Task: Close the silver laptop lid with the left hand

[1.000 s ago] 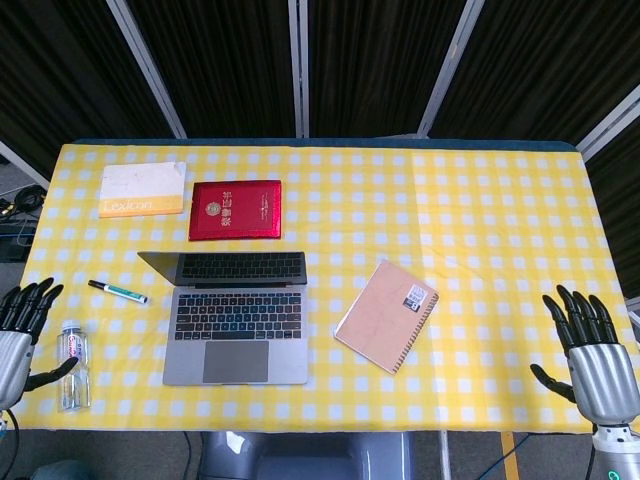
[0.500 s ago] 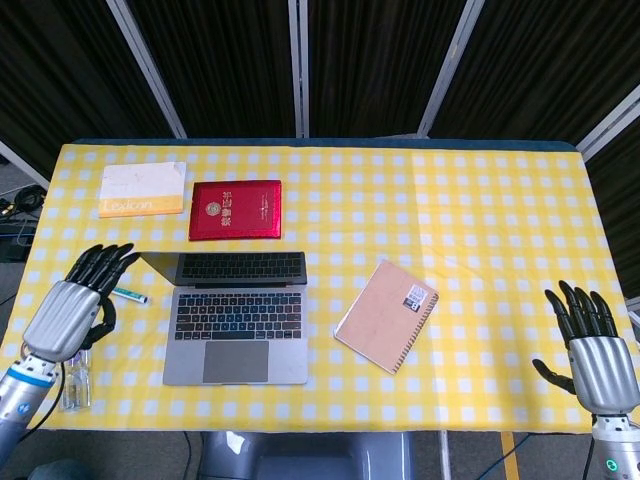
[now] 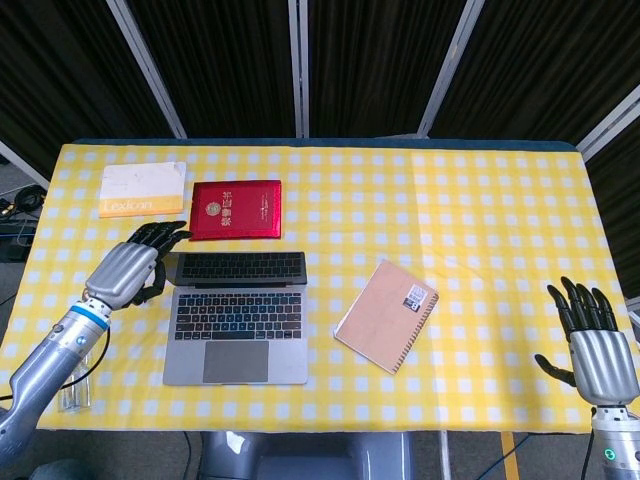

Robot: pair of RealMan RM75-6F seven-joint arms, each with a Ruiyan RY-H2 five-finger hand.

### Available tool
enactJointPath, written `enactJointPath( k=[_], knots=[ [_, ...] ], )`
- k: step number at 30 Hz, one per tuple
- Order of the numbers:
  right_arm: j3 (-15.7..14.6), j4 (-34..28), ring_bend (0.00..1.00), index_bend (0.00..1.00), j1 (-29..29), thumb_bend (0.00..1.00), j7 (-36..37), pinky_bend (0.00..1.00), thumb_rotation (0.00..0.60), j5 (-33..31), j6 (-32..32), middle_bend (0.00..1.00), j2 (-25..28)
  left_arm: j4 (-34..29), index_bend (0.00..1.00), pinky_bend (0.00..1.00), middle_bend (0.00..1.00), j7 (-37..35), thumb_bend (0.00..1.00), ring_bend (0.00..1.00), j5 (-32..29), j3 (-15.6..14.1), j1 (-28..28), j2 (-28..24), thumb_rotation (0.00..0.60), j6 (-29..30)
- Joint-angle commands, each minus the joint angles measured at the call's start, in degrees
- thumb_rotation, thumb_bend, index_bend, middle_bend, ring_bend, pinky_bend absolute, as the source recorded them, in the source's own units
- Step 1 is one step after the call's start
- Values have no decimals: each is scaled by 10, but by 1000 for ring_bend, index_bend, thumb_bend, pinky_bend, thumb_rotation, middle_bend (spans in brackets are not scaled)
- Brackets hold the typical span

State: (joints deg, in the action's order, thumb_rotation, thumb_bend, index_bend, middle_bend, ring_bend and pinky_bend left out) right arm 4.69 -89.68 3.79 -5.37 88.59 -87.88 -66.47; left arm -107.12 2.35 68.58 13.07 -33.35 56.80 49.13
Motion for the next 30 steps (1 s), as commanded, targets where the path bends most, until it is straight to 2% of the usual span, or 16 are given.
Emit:
enactJointPath(
  k=[1, 7, 13, 22, 30],
  knots=[
    [2, 1, 0, 0, 1, 0, 1, 0, 600, -2, 1, 0, 0, 24, 165, 156, 66, -23, 1000, 84, -5, 0, -13, 19, 600, -11],
    [3, 3, 0, 0, 2, 0, 3, 0, 600, -7, 2, 0, 0, 47, 191, 237, 127, -75, 1000, 157, 0, -8, -20, 25, 600, -38],
    [2, 4, 0, 0, 2, 0, 2, 0, 600, -8, 2, 0, -1, 61, 225, 288, 215, -107, 1000, 239, 28, -14, -18, 28, 600, -32],
    [2, 3, 0, 0, 2, 0, 1, 0, 600, -8, 0, 0, -1, 44, 253, 334, 210, -148, 1000, 291, 60, -25, -16, 5, 600, -35],
    [0, 3, 0, 0, 2, 0, 1, 0, 600, -6, -2, 0, -2, 16, 280, 341, 202, -167, 1000, 299, 120, -49, -4, -24, 600, -17]
  ],
)
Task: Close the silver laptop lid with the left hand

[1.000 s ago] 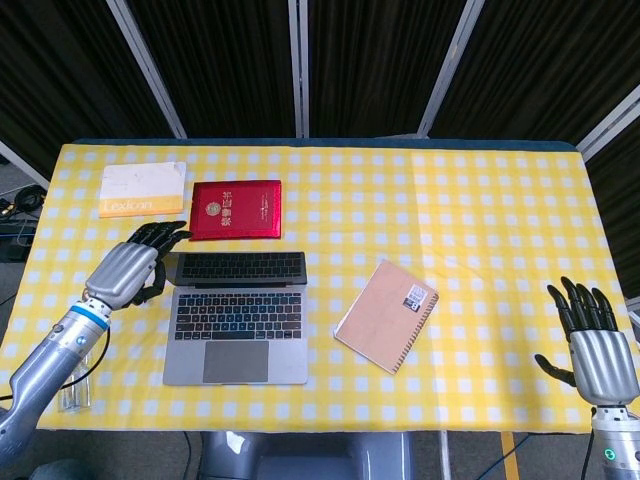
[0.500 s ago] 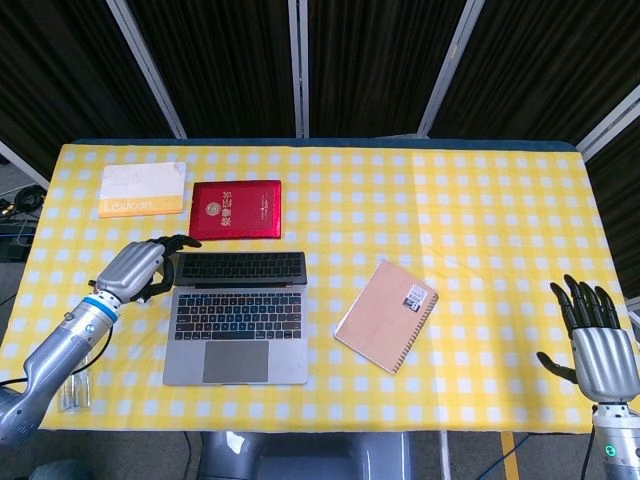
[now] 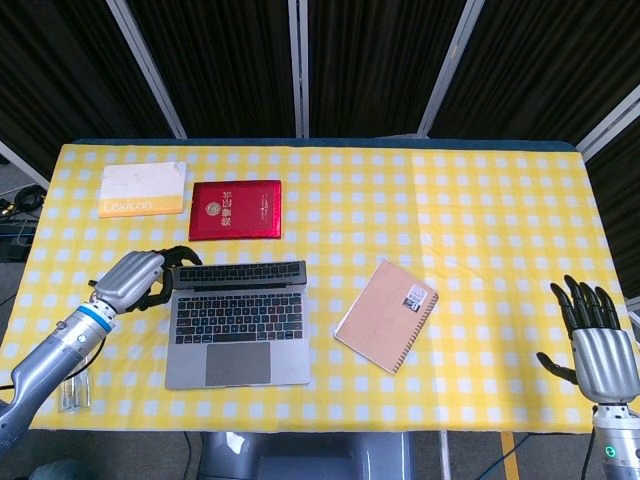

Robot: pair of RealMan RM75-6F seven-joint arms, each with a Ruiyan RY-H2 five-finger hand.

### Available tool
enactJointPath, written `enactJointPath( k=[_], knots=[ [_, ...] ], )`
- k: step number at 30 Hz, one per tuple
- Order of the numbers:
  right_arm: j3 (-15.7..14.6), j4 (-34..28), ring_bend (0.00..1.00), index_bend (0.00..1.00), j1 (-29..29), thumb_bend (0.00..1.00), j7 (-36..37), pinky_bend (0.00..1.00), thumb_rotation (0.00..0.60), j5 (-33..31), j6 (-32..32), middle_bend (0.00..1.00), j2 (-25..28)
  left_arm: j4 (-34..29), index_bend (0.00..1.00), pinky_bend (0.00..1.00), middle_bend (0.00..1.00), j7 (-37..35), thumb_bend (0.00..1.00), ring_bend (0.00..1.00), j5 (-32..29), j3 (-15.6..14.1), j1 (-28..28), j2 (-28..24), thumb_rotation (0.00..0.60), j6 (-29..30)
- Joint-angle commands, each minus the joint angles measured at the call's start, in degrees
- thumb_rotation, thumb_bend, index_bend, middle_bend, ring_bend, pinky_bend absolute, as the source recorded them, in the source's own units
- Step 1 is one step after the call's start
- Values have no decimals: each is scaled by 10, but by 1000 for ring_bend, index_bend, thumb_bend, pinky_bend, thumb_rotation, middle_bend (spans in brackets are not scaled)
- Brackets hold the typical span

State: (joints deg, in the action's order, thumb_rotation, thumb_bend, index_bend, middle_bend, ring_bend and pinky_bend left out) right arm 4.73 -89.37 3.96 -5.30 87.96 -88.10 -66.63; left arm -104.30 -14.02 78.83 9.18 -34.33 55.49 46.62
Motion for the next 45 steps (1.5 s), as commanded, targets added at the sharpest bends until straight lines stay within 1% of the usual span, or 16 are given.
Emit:
enactJointPath(
  k=[1, 6, 12, 18, 23, 28, 45],
  knots=[
    [0, 0, 0, 0, 0, 0, 0, 0, 600, 0, 0, 0, 0, -17, 280, 341, 202, -2, 1000, 299, 26, -15, 7, -16, 600, 10],
    [0, -1, 0, 0, -1, 0, 3, 0, 600, 1, -2, 0, 1, -36, 281, 340, 202, 5, 1000, 299, 63, -38, 20, -30, 600, 29],
    [-1, -2, 0, 0, -1, 0, 3, 0, 600, 2, -4, 0, 1, -41, 282, 341, 202, 5, 1000, 299, 97, -59, 27, -30, 600, 43],
    [-2, -2, 0, 0, -3, 0, 5, 0, 600, 3, -6, 0, 2, -37, 283, 340, 202, 20, 1000, 299, 115, -81, 32, -20, 600, 44],
    [-3, -3, 0, 0, -3, 0, 6, 0, 600, 4, -7, 0, 2, -33, 283, 340, 201, 31, 1000, 299, 124, -91, 36, -13, 600, 50],
    [-3, -3, 0, 0, -4, 0, 7, 0, 600, 5, -8, 0, 3, -28, 283, 340, 201, 36, 1000, 299, 141, -111, 38, 6, 600, 47],
    [-2, -2, 0, 0, -4, 0, 9, 0, 600, 4, -9, 0, 4, -26, 283, 341, 202, 67, 1000, 299, 137, -132, 23, 40, 600, 22]
  ],
)
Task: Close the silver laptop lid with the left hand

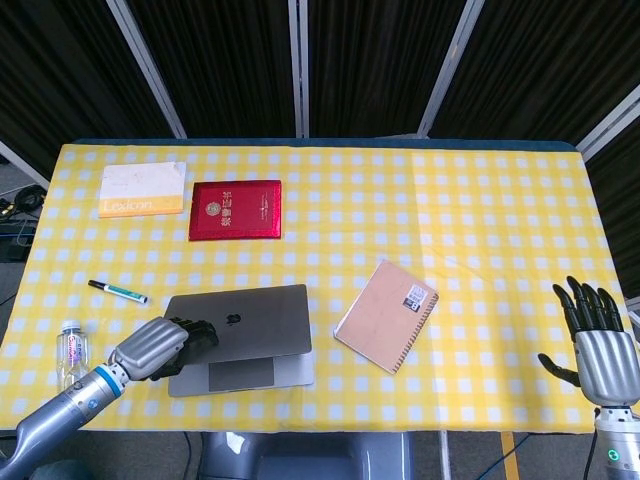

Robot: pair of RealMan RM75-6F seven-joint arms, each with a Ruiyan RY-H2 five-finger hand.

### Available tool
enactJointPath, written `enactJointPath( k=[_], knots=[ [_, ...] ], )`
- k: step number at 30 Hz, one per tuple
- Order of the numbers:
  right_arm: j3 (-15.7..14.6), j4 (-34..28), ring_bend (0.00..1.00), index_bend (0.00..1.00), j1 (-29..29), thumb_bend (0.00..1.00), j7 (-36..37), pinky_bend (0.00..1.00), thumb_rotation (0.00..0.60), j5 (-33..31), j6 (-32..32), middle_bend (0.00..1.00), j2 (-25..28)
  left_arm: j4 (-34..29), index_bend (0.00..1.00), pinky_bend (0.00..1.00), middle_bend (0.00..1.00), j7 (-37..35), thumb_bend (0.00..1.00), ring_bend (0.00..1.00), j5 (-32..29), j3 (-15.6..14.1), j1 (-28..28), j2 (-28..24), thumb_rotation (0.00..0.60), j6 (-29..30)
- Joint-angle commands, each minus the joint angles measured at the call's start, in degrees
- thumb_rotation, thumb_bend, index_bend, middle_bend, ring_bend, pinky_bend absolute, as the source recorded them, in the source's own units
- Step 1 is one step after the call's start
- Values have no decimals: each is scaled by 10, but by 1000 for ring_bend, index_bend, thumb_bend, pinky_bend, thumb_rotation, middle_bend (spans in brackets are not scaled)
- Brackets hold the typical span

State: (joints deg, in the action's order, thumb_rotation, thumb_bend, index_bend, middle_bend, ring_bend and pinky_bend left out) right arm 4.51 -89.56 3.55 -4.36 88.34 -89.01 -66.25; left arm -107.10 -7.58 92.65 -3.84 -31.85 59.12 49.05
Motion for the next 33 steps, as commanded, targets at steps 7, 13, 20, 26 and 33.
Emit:
enactJointPath(
  k=[7, 13, 20, 26, 33],
  knots=[
    [0, 0, 0, 0, 0, 0, 0, 0, 600, 0, 0, 0, 0, 12, 283, 340, 202, 13, 1000, 299, -5, -9, -6, 25, 600, -14],
    [0, 1, 0, 0, 0, 0, 3, 0, 600, -1, 1, 0, 1, 25, 283, 341, 202, 34, 1000, 299, -17, -13, -11, 51, 600, -28],
    [0, 2, 0, 0, 0, 0, 3, 0, 600, -2, 1, 0, 1, 35, 283, 341, 201, 75, 1000, 299, -37, -16, -14, 83, 600, -41],
    [0, 2, 0, 0, 0, 0, 3, 0, 600, -2, 2, 0, 0, 36, 283, 340, 202, 110, 1000, 299, -55, -20, -14, 101, 600, -47],
    [-1, 3, 0, 0, 1, 0, 1, 0, 600, -3, 4, 0, 0, 40, 283, 341, 202, 129, 1000, 299, -86, -22, -17, 115, 600, -60]
  ],
)
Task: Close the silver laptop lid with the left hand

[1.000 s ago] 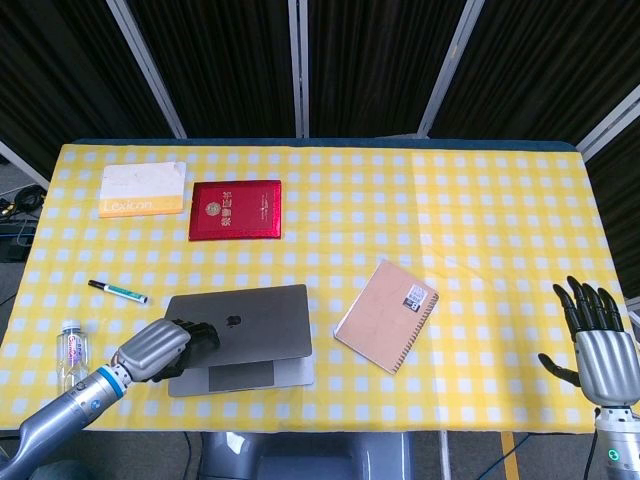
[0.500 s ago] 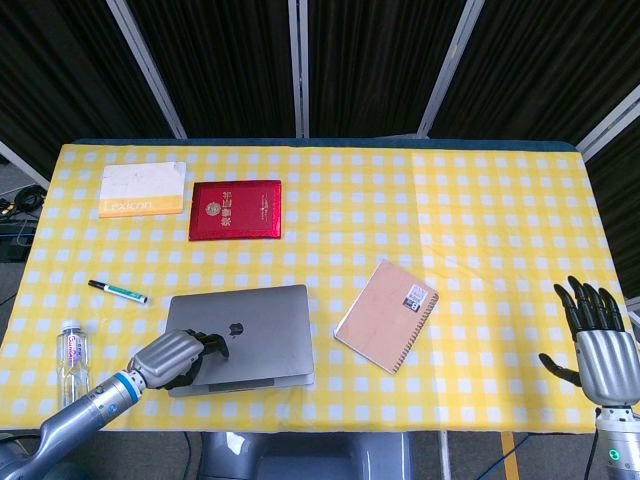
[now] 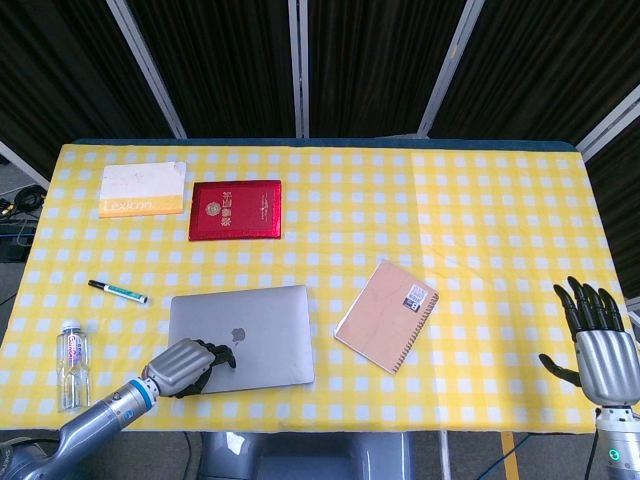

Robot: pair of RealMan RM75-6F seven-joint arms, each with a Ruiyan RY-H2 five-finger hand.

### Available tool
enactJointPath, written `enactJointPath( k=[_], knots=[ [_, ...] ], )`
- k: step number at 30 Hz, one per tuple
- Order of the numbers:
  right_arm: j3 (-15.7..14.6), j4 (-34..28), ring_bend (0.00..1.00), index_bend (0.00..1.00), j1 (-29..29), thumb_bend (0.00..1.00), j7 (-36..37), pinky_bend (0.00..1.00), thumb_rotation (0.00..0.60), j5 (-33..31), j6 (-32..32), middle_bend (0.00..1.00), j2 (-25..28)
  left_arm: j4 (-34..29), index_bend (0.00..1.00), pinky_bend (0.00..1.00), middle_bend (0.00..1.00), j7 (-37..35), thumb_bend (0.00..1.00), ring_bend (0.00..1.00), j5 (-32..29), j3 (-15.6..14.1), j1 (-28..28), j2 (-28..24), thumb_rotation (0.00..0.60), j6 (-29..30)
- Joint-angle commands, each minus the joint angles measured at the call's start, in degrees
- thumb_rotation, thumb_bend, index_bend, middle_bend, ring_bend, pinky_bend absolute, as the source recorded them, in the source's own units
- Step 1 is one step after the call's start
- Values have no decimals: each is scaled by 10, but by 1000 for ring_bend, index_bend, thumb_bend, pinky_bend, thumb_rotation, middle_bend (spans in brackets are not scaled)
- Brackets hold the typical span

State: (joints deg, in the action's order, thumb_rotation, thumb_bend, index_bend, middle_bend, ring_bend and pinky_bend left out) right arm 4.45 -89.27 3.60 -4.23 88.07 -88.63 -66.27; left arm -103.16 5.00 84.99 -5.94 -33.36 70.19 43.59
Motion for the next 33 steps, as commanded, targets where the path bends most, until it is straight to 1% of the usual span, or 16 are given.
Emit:
enactJointPath(
  k=[1, 4, 5, 6, 9, 12, 14, 15, 17, 18, 19, 20, 21, 22, 26, 33],
  knots=[
    [0, 0, 0, 0, 1, 0, -1, 0, 600, -1, 1, 0, -1, 0, 283, 341, 202, 3, 1000, 299, -11, -1, -3, 5, 600, -6],
    [-1, 1, 0, 0, 1, 0, -5, 0, 600, -1, 4, 0, -2, -3, 283, 340, 201, 0, 1000, 299, -8, 0, -2, 4, 600, 3],
    [-1, 1, 0, 0, 2, 0, -5, 0, 600, -1, 4, 0, -2, -9, 283, 340, 202, -8, 1000, 299, 1, 4, 1, 2, 600, 18],
    [-1, 0, 0, 0, 1, 0, -5, 0, 600, -1, 3, 0, -2, -20, 283, 340, 201, -32, 1000, 299, 31, 9, 12, -9, 600, 59],
    [-1, -1, 0, 0, 1, 0, -5, 0, 600, 0, 2, 0, -2, -20, 286, 339, 201, -83, 1000, 299, 93, 13, 30, -31, 600, 139],
    [-2, -2, 0, 0, 1, 0, -5, 0, 600, 2, 1, 0, -2, -14, 290, 320, 202, -102, 1000, 298, 121, 18, 48, -45, 600, 203],
    [-2, -3, 0, 0, 0, 0, -5, 0, 600, 3, 0, 0, -1, -12, 285, 276, 190, -96, 1000, 274, 123, 25, 61, -52, 600, 237],
    [-2, -3, 0, 0, 0, 0, -5, 0, 600, 4, -1, 0, -1, -11, 273, 227, 164, -91, 1000, 238, 122, 29, 67, -54, 600, 250],
    [-3, -4, 0, 0, -1, 0, -4, 0, 600, 6, -3, 0, 0, -8, 220, 96, 72, -64, 973, 118, 111, 40, 89, -59, 600, 293],
    [-3, -5, 0, 0, -1, 0, -3, 0, 600, 7, -4, 0, 0, -7, 184, 56, 41, -47, 885, 74, 101, 45, 100, -60, 600, 311],
    [-3, -5, 0, 0, -1, 0, -2, 0, 600, 8, -5, 0, 1, -4, 113, 14, 9, -18, 632, 24, 85, 51, 116, -62, 600, 332],
    [-4, -6, 0, 0, -2, 0, -1, 0, 600, 11, -7, 0, 2, 5, 52, 0, 0, 23, 332, 1, 61, 57, 138, -65, 600, 359],
    [-4, -7, 0, 0, -2, 0, 1, 0, 600, 13, -9, 0, 3, 4, 21, 0, 0, 52, 159, 0, 49, 58, 156, -61, 600, 383],
    [-5, -8, 0, 0, -3, 0, 1, 0, 600, 15, -10, 0, 3, 6, 0, 0, 0, 61, 16, 0, 41, 57, 169, -59, 600, 398],
    [-6, -9, 0, 0, -5, 0, 4, 0, 600, 20, -16, 0, 5, 16, 0, 0, 0, 68, 0, 0, 22, 51, 213, -52, 600, 445],
    [-6, -10, 0, 0, -7, 0, 12, 0, 600, 23, -22, 0, 8, 30, 0, 0, 0, 59, 0, 0, 3, 40, 248, -53, 600, 455]
  ],
)
